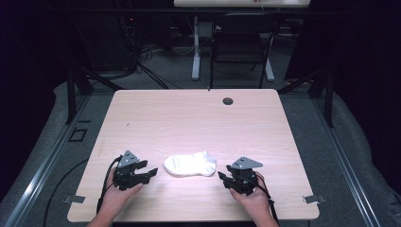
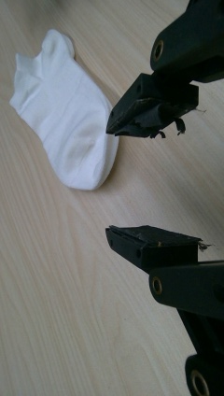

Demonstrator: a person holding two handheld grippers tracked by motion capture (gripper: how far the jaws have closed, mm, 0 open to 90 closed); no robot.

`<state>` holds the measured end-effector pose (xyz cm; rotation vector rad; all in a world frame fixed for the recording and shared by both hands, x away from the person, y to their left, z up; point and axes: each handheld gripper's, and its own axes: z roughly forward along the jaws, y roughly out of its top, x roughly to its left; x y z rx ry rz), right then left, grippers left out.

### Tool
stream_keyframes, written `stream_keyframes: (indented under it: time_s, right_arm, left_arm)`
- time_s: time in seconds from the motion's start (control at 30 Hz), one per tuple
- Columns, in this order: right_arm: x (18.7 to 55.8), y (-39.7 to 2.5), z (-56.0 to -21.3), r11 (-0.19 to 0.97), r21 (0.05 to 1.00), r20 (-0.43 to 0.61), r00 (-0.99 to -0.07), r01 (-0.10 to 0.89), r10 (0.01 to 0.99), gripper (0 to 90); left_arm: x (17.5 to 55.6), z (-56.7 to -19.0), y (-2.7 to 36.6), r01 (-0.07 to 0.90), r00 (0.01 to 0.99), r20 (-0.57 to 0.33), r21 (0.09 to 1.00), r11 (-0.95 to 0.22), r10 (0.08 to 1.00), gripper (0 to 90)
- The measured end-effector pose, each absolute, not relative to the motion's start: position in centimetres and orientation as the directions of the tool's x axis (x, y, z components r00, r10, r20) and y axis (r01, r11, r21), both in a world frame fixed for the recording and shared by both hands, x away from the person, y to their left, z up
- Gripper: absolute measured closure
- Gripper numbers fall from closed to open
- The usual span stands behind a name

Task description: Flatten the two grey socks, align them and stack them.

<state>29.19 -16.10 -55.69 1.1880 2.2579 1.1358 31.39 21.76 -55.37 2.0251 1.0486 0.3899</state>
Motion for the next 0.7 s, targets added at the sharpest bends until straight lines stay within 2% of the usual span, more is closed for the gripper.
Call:
stream_keyframes:
  time_s: [0.2,0.47,0.7]
  right_arm:
    - [29.8,-15.3,-57.0,0.382,0.743,0.052,-0.617,0.549,0.785,56.1]
    - [30.1,-14.7,-57.3,0.386,0.741,0.055,-0.623,0.549,0.780,56.1]
    - [30.1,-15.5,-57.2,0.397,0.746,0.028,-0.622,0.535,0.783,61.6]
  left_arm:
    - [31.7,-55.9,21.0,0.539,0.629,-0.070,0.757,-0.370,0.774,43.7]
    - [32.3,-56.5,20.4,0.545,0.633,-0.052,0.738,-0.398,0.772,43.7]
    - [32.7,-56.4,20.4,0.544,0.630,-0.050,0.741,-0.395,0.775,43.6]
